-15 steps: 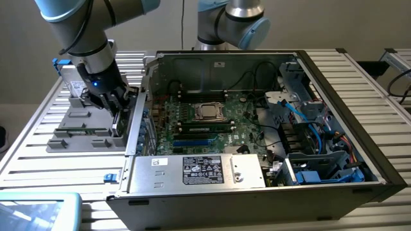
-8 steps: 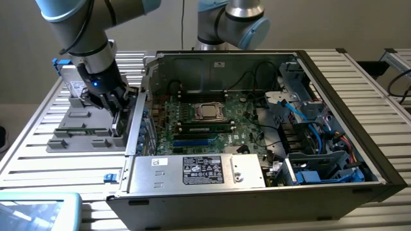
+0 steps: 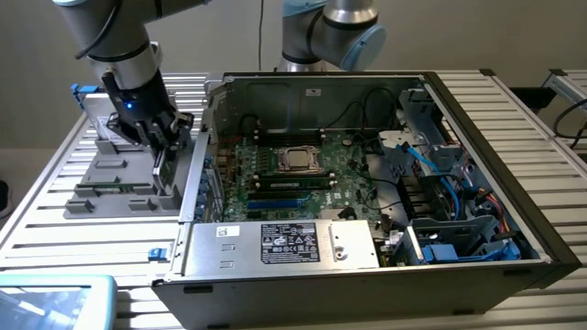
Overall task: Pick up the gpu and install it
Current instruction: 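Pick up the gpu and move the gpu toward the slot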
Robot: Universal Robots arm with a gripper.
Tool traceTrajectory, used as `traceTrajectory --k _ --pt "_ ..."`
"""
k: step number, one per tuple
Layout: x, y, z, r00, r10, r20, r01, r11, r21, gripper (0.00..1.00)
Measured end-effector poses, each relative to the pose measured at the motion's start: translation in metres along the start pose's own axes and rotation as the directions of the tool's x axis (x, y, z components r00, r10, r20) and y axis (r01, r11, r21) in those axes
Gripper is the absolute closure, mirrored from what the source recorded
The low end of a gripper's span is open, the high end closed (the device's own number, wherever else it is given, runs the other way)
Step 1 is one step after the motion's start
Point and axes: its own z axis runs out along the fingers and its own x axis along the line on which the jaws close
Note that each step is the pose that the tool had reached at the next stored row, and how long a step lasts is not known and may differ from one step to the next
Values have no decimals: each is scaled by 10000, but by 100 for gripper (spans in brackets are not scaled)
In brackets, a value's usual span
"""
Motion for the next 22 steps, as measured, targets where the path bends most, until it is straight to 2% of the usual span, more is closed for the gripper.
traceTrajectory --k 16,19,22 --pt "13 65 -725 10000 -11 0 11 10000 0 72" --pt "-21 63 -862 10000 -11 -2 11 10000 0 72" --pt "-103 45 -1006 10000 -9 -14 9 10000 0 72"
